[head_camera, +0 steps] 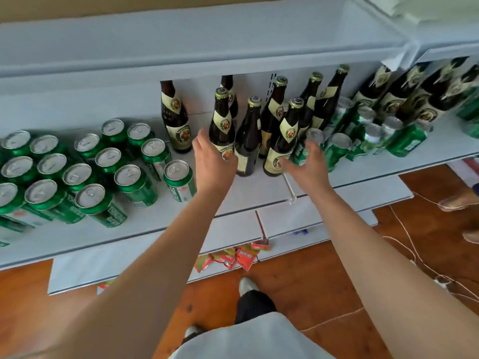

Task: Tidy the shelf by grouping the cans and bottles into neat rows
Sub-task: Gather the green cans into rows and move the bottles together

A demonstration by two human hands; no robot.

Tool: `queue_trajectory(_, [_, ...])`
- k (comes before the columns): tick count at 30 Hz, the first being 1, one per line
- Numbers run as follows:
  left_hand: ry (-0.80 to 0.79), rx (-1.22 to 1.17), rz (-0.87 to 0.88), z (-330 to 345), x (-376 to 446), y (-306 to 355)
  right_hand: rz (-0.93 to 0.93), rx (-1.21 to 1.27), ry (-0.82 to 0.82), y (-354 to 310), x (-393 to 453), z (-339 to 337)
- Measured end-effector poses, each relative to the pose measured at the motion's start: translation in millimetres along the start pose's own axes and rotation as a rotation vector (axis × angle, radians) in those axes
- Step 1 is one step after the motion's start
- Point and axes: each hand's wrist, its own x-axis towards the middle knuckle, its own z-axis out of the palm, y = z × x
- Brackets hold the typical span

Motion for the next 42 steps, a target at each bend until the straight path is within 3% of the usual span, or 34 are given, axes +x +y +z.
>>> queue_trajectory(7, [-0.116,0.146,-0.066,-2.8,68.3,5.2,-0.13,0.082,-0.071,18.0,39.9,29.5])
queue_trajectory(21, [0.023,0.351,-0.236,-51.4,85.3,-20.7,-0.385,0.09,-0.102,-1.7,44.9,58.3])
queue_trajectory(26, [0.063,0.375,-0.299,-63.3,82.4,-17.0,-0.388,0.128,-0.125,-14.9,41.9,76.4])
queue_trajectory(30, [0.236,0.445,-0.267,-55.7,55.7,1.6,-0.362,0.142,-0.123,-25.6,39.2,93.3])
queue_trajectory(37, [0.218,0.268,-0.173,-24.4,22.7,10.0,-0.368,0.128,-0.154,-39.6,46.0,114.1])
queue_trajectory(42, [0.153,0.363,-0.187,-12.2,25.8,5.8,-0.351,0.148,-0.238,-48.8,65.2,118.1])
